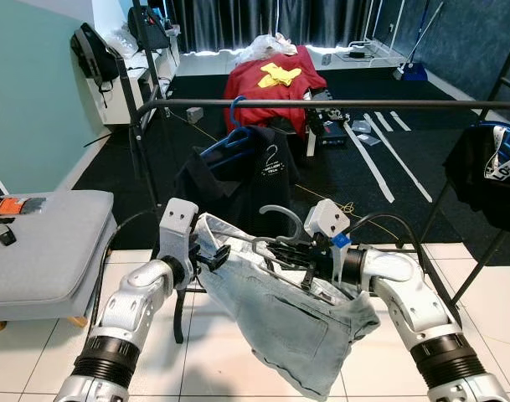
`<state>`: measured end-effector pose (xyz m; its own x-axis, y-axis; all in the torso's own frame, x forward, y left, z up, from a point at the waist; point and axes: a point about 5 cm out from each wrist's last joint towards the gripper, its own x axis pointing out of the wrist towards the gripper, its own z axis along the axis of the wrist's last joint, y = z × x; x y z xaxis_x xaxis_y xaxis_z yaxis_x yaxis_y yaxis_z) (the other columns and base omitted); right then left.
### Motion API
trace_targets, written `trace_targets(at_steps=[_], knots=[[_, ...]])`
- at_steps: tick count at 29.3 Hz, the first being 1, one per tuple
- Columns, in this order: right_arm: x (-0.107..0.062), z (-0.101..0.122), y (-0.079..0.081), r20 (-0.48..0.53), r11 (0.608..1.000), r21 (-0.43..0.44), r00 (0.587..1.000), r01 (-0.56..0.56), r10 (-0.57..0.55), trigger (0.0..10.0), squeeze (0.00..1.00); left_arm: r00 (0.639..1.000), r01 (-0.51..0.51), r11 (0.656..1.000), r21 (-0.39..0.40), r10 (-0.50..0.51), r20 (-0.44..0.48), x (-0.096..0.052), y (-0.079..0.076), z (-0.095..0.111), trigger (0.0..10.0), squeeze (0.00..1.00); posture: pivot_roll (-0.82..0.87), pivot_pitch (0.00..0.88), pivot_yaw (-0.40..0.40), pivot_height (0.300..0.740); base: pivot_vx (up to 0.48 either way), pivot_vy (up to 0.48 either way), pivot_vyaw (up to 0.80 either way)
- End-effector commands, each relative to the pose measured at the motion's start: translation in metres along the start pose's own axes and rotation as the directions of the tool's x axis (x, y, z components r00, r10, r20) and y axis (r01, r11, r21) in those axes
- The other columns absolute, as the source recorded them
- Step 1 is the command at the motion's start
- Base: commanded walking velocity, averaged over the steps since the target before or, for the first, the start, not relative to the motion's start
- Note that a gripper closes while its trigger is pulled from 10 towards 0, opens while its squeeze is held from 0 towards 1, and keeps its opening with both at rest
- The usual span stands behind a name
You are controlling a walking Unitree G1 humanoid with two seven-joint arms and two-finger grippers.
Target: Hang hanger
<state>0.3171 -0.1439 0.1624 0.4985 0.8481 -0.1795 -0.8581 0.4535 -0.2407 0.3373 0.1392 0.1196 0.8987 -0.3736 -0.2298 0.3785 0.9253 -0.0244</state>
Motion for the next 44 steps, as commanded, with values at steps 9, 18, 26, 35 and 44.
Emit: trace_targets(at_steps=[9,18,26,35,44], knots=[[0.004,0.012,0.002,0.032,0.998,-0.066,0.999,-0.018,0.02,10.0,0.0,0.993,-0.105,0.994,0.031,0.106,-0.042,-0.002,0.018,-0.002,0.0,0.0,-0.01,0.021,0.056,0.74,0.0,0.0,0.0],[0.003,0.009,0.004,0.017,0.997,-0.069,1.0,-0.02,0.021,10.0,0.0,0.983,-0.162,0.985,0.061,0.166,-0.076,-0.007,0.032,-0.004,0.0,0.0,0.0,0.023,0.058,0.74,0.0,0.0,0.0],[0.004,-0.013,0.023,-0.09,0.993,-0.099,0.995,-0.06,0.051,10.0,0.0,0.955,-0.281,0.951,0.125,0.29,-0.056,-0.01,0.057,0.01,0.0,0.0,0.0,0.023,0.061,0.74,0.0,0.0,0.0],[0.002,-0.038,0.041,-0.12,0.996,-0.081,0.992,0.029,-0.039,10.0,0.0,0.93,-0.354,0.91,0.214,0.368,-0.026,-0.01,0.075,0.026,0.0,0.0,0.0,0.023,0.068,0.74,0.0,0.0,0.0],[-0.008,-0.037,0.037,-0.029,0.97,-0.079,0.972,0.229,-0.232,10.0,0.0,0.928,-0.352,0.905,0.239,0.371,-0.036,-0.007,0.08,0.029,0.0,0.0,0.0,0.022,0.077,0.74,0.0,0.0,0.0]])
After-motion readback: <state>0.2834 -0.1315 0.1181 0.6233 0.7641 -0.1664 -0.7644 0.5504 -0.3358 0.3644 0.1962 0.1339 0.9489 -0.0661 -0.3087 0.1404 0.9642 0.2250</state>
